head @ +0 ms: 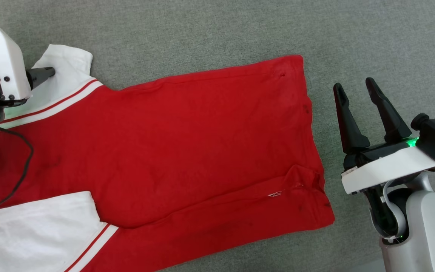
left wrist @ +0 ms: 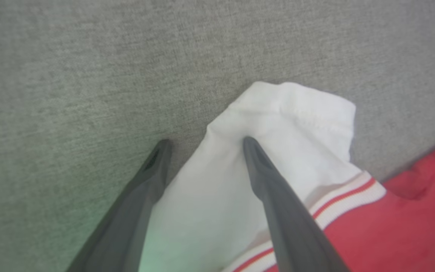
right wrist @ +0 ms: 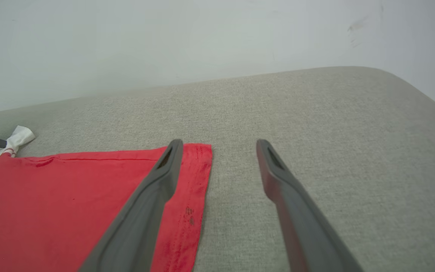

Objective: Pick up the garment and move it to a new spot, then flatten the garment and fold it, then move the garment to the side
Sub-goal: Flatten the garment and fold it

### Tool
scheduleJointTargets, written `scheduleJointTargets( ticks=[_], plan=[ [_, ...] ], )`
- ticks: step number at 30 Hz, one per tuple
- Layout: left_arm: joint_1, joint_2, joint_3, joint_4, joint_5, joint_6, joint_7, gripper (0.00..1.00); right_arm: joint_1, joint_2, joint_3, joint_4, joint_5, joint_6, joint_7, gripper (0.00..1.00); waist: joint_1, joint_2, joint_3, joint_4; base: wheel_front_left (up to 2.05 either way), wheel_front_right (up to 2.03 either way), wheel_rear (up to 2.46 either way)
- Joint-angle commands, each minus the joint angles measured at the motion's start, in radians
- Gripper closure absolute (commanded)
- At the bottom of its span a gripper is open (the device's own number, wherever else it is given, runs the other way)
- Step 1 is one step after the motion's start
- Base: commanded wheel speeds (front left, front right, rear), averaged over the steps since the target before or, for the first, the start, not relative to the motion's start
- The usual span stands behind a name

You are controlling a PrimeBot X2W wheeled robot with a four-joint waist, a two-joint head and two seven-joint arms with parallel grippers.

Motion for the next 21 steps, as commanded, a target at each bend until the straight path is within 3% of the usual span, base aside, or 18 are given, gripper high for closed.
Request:
scheduleJointTargets(
  ticks=[1, 6, 14, 21],
  plan=[
    [0.110, -0.031, -0.051, 0.063, -0.014, 0.010, 0.052, 1.00, -0.006, 0.005, 0.002, 0.004, 0.011, 0.000, 0.002, 0.00, 0.0000, -0.0001, 0.000, -0.002, 0.00, 0.00, 0.00],
    [0.128, -0.059, -0.051, 0.071, -0.020, -0.002, 0.018, 1.00, -0.006, -0.003, -0.001, 0.017, 0.031, 0.000, 0.020, 0.00, 0.0000, -0.0001, -0.011, 0.008, 0.00, 0.00, 0.00],
    [0.052, -0.066, -0.051, 0.054, 0.042, -0.066, -0.112, 1.00, -0.035, -0.059, -0.006, 0.064, 0.099, 0.000, 0.099, 0.00, 0.0000, -0.0001, -0.080, 0.066, 0.00, 0.00, 0.00],
    [0.012, -0.097, -0.057, 0.010, 0.086, -0.103, -0.224, 1.00, -0.143, -0.159, 0.006, 0.240, 0.224, 0.000, 0.378, 0.00, 0.0000, -0.0001, -0.131, 0.137, 0.00, 0.00, 0.00]
  ],
)
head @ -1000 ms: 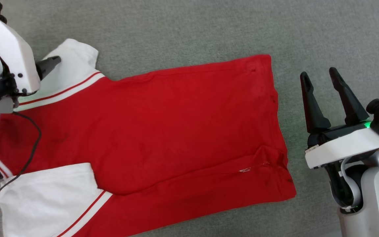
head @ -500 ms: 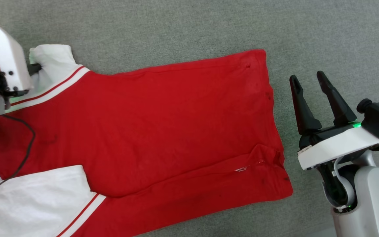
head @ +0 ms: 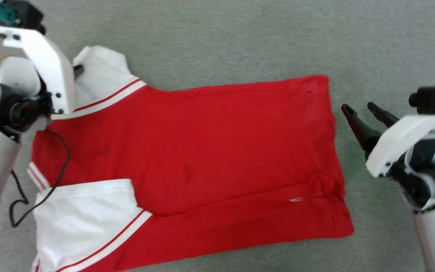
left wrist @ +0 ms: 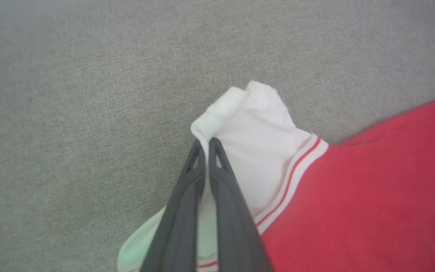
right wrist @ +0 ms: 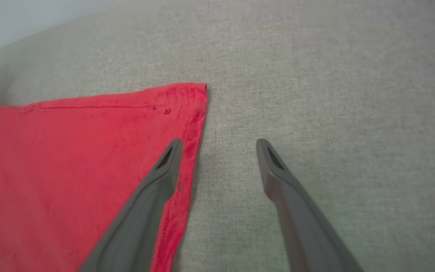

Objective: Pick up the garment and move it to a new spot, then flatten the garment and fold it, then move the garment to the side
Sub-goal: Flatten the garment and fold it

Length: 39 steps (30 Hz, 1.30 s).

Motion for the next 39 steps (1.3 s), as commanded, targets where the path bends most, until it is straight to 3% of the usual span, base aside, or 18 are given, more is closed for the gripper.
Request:
scheduleJointTargets(
  ticks=[1, 7, 16, 19, 20, 25, 31, 32, 39],
  plan=[
    [-0.007, -0.004, -0.004, -0.008, 0.008, -0.007, -0.010, 1.00, -0.025, -0.005, 0.003, 0.015, 0.011, 0.000, 0.024, 0.00, -0.0001, 0.0000, -0.016, 0.031, 0.00, 0.00, 0.00],
    [-0.023, -0.028, -0.016, -0.075, 0.033, -0.012, -0.056, 1.00, -0.162, -0.045, 0.022, 0.163, 0.051, 0.000, 0.210, 0.00, -0.0001, 0.0000, 0.008, 0.093, 0.00, 0.00, 0.00],
    [-0.003, -0.047, -0.028, -0.131, 0.042, -0.021, -0.096, 1.00, -0.274, -0.020, 0.085, 0.391, 0.051, 0.000, 0.335, 0.00, -0.0001, 0.0000, 0.048, 0.143, 0.00, 0.00, 0.00],
    [0.001, -0.052, -0.029, -0.130, 0.035, -0.026, -0.103, 1.00, -0.290, -0.016, 0.105, 0.439, 0.055, 0.000, 0.334, 0.60, -0.0001, 0.0000, 0.051, 0.151, 0.00, 0.00, 0.00],
    [0.001, -0.054, -0.029, -0.128, 0.035, -0.027, -0.106, 1.00, -0.295, -0.015, 0.113, 0.457, 0.058, 0.000, 0.342, 1.00, -0.0001, 0.0000, 0.051, 0.153, 0.00, 0.00, 0.00],
    [0.019, -0.059, -0.022, -0.106, 0.026, -0.032, -0.135, 1.00, -0.329, -0.030, 0.146, 0.461, 0.072, 0.000, 0.313, 1.00, -0.0001, 0.0000, 0.033, 0.158, 0.00, 0.00, 0.00],
    [0.081, -0.056, 0.007, -0.094, 0.005, -0.028, -0.216, 1.00, -0.323, -0.101, 0.182, 0.361, 0.088, 0.000, 0.263, 1.00, -0.0001, 0.0000, -0.039, 0.161, 0.00, 0.00, 0.00],
    [0.139, -0.050, 0.032, -0.114, -0.013, -0.014, -0.271, 1.00, -0.274, -0.126, 0.197, 0.286, 0.095, 0.000, 0.243, 1.00, -0.0001, 0.0000, -0.082, 0.162, 0.00, 0.00, 0.00],
    [0.359, -0.034, 0.095, -0.215, -0.076, 0.039, -0.398, 1.00, -0.080, -0.150, 0.159, 0.127, 0.093, 0.000, 0.207, 1.00, -0.0001, 0.0000, -0.172, 0.165, 0.00, 0.00, 0.00]
  ],
)
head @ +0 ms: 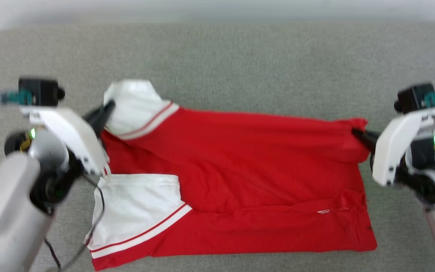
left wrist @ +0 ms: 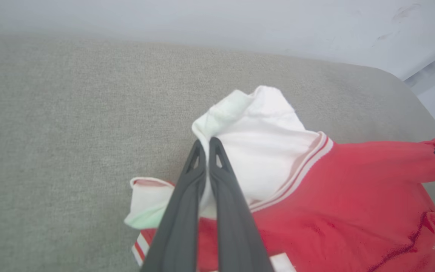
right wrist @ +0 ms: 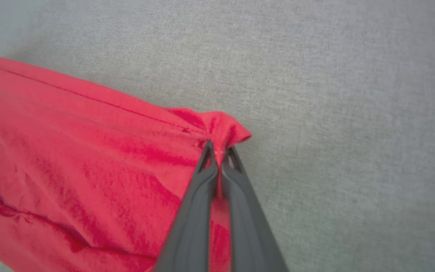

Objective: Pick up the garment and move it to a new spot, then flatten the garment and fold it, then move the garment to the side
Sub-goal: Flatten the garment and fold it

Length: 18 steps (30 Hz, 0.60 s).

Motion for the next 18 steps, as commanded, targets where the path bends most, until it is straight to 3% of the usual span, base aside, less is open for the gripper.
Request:
scheduleJointTargets(
  ticks=[1, 9, 12, 14, 15, 16, 17, 18],
  plan=[
    [0.051, 0.004, 0.007, -0.018, -0.010, 0.015, -0.016, 1.00, 0.047, 0.001, -0.013, -0.019, 0.002, 0.000, -0.011, 1.00, 0.0000, 0.0000, -0.032, 0.001, 0.00, 0.00, 0.00],
    [0.335, -0.026, 0.025, -0.071, -0.097, 0.079, -0.090, 1.00, 0.275, 0.048, -0.112, -0.054, 0.011, 0.000, -0.081, 1.00, 0.0000, 0.0000, -0.072, 0.005, 0.00, 0.00, 0.00],
    [0.399, -0.067, 0.024, -0.044, -0.136, 0.079, -0.108, 1.00, 0.335, 0.065, -0.129, -0.034, 0.006, -0.001, -0.107, 1.00, 0.0000, 0.0000, -0.079, 0.006, 0.00, 0.00, 0.00],
    [0.433, -0.081, 0.030, -0.009, -0.148, 0.074, -0.130, 1.00, 0.368, 0.081, -0.134, -0.017, 0.014, -0.001, -0.125, 0.87, 0.0000, 0.0000, -0.087, 0.003, 0.00, 0.00, 0.00],
    [0.446, -0.090, 0.023, 0.010, -0.149, 0.070, -0.136, 0.84, 0.383, 0.083, -0.135, -0.008, 0.010, -0.001, -0.134, 0.70, 0.0000, 0.0000, -0.090, 0.002, 0.00, 0.00, 0.00],
    [0.454, -0.109, 0.022, 0.023, -0.160, 0.062, -0.141, 0.31, 0.397, 0.087, -0.135, 0.002, 0.008, -0.001, -0.143, 0.24, 0.0000, 0.0000, -0.093, 0.002, 0.00, 0.00, 0.00],
    [0.461, -0.122, 0.019, 0.038, -0.166, 0.057, -0.146, 0.00, 0.411, 0.095, -0.135, 0.011, 0.011, -0.001, -0.151, 0.00, 0.0000, 0.0000, -0.097, 0.003, 0.00, 0.00, 0.00],
    [0.468, -0.124, 0.015, 0.055, -0.163, 0.051, -0.150, 0.00, 0.426, 0.098, -0.131, 0.016, 0.010, -0.001, -0.160, 0.00, 0.0000, 0.0000, -0.101, 0.002, 0.00, 0.00, 0.00]
  ],
)
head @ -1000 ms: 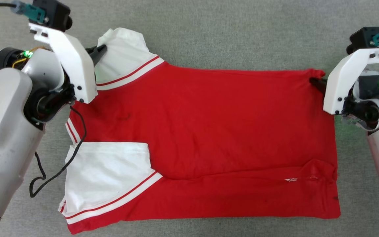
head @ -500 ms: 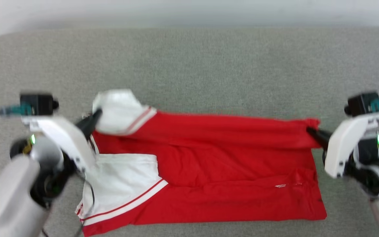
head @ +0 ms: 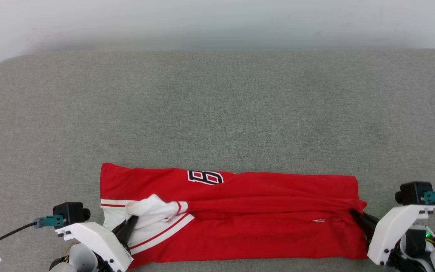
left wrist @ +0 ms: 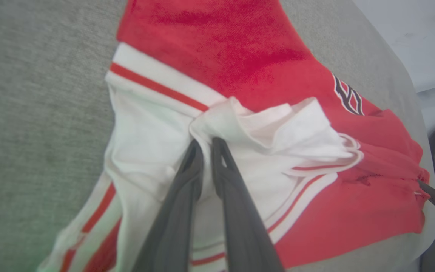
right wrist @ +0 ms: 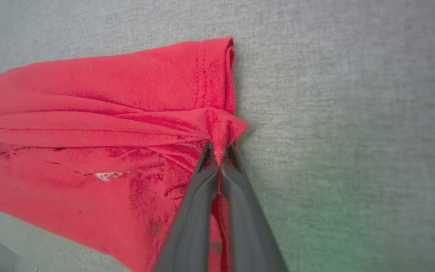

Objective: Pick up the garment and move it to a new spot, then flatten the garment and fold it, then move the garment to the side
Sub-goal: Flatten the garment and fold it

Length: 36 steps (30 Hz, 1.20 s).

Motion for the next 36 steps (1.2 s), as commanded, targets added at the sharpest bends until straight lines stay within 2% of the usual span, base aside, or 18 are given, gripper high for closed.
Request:
scheduleJointTargets(
  ticks=[1, 5, 8, 11, 20, 26, 31, 36],
  plan=[
    [0.023, -0.006, -0.009, 0.028, 0.007, -0.004, -0.005, 0.00, 0.044, 0.007, 0.009, 0.020, -0.005, -0.001, -0.006, 0.00, 0.0001, -0.0001, -0.010, -0.002, 0.00, 0.00, 0.00],
    [0.034, -0.012, -0.001, 0.061, 0.034, 0.004, -0.069, 0.00, 0.069, 0.008, 0.009, 0.020, -0.010, -0.002, -0.037, 0.00, 0.0001, -0.0001, -0.030, -0.009, 0.00, 0.00, 0.00],
    [0.028, -0.015, 0.012, 0.052, 0.084, 0.019, -0.169, 0.00, 0.092, -0.003, 0.007, -0.018, -0.014, -0.002, -0.059, 0.00, 0.0001, -0.0001, -0.055, -0.013, 0.00, 0.00, 0.00],
    [0.025, -0.013, 0.019, 0.018, 0.142, 0.053, -0.259, 0.00, 0.102, -0.017, -0.010, -0.079, -0.016, -0.001, -0.053, 0.00, 0.0001, -0.0001, -0.079, -0.018, 0.00, 0.00, 0.00],
    [-0.003, 0.020, 0.031, -0.154, 0.352, 0.187, -0.368, 0.00, 0.073, -0.035, -0.125, -0.195, -0.046, -0.001, 0.128, 0.00, 0.0001, -0.0001, -0.113, -0.016, 0.00, 0.00, 0.00],
    [0.004, -0.013, 0.075, -0.282, 0.488, 0.240, -0.378, 0.00, 0.028, -0.016, -0.172, -0.177, -0.082, -0.001, 0.254, 0.00, 0.0001, -0.0001, -0.087, 0.017, 0.00, 0.00, 0.00],
    [0.019, -0.048, 0.100, -0.348, 0.567, 0.231, -0.378, 0.00, -0.006, 0.034, -0.177, -0.117, -0.090, -0.001, 0.300, 0.00, 0.0001, -0.0001, -0.050, 0.063, 0.00, 0.00, 0.00],
    [0.030, -0.068, 0.101, -0.365, 0.599, 0.212, -0.377, 0.00, -0.030, 0.064, -0.162, -0.020, -0.077, -0.001, 0.307, 0.00, 0.0001, -0.0001, -0.023, 0.098, 0.00, 0.00, 0.00]
  ],
)
